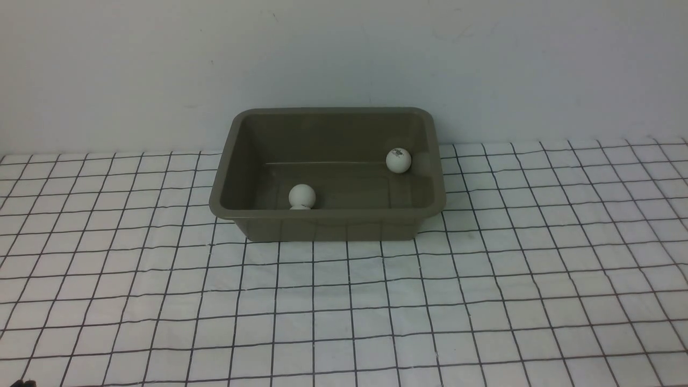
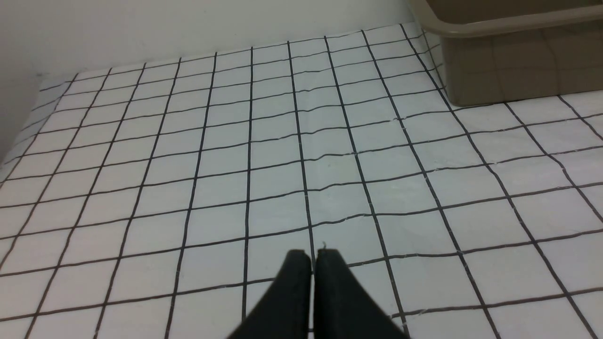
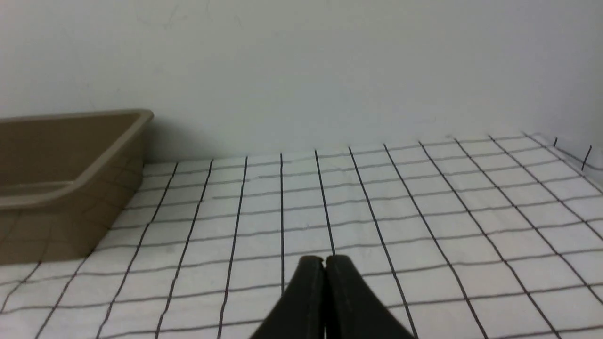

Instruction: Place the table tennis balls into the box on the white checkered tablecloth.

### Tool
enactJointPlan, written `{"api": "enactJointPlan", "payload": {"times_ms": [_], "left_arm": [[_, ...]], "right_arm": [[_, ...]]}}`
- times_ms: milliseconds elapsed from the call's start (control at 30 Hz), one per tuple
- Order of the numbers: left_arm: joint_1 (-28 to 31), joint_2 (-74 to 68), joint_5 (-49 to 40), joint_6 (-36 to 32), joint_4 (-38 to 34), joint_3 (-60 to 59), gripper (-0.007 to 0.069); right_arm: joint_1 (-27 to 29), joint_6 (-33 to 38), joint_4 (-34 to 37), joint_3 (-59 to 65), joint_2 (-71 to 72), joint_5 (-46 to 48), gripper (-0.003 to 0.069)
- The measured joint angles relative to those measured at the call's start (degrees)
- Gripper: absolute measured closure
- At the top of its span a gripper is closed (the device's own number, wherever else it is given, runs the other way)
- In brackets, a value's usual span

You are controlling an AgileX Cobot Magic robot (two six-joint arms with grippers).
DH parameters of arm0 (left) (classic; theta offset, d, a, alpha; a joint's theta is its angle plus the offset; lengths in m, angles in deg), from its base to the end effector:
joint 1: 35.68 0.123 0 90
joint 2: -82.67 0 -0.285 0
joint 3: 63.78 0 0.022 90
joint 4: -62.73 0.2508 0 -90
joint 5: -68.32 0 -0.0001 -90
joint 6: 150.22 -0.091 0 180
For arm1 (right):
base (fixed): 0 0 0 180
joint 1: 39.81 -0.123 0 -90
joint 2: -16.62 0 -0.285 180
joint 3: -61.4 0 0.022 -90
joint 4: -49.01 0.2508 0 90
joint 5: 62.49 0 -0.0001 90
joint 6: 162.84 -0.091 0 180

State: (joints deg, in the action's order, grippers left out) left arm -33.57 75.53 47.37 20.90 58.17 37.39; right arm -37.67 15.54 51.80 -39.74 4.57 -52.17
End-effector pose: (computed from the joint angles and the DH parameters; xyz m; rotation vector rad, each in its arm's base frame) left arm 0.0529 -0.0006 0.1715 0.0605 1.8643 0.0548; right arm 0.0616 -0.0015 0.1827 0.0939 1.7642 0.0359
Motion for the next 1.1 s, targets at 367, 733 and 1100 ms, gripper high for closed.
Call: {"api": "enactJointPlan", "payload": {"times_ms": [367,733,1100], "left_arm": [[0.0,0.0,0.0,0.0,0.0,0.0,0.0629],[0.0,0.0,0.0,0.0,0.0,0.0,0.0629],[0.0,0.0,0.0,0.0,0.0,0.0,0.0629]], "right_arm": [[0.0,-0.1,-0.1,0.0,0.8,9.2,0.0676],[0.0,-0.1,0.0,0.0,0.8,9.4,0.0676],[0.0,-0.1,0.0,0.0,0.8,9.4,0.0676]]}}
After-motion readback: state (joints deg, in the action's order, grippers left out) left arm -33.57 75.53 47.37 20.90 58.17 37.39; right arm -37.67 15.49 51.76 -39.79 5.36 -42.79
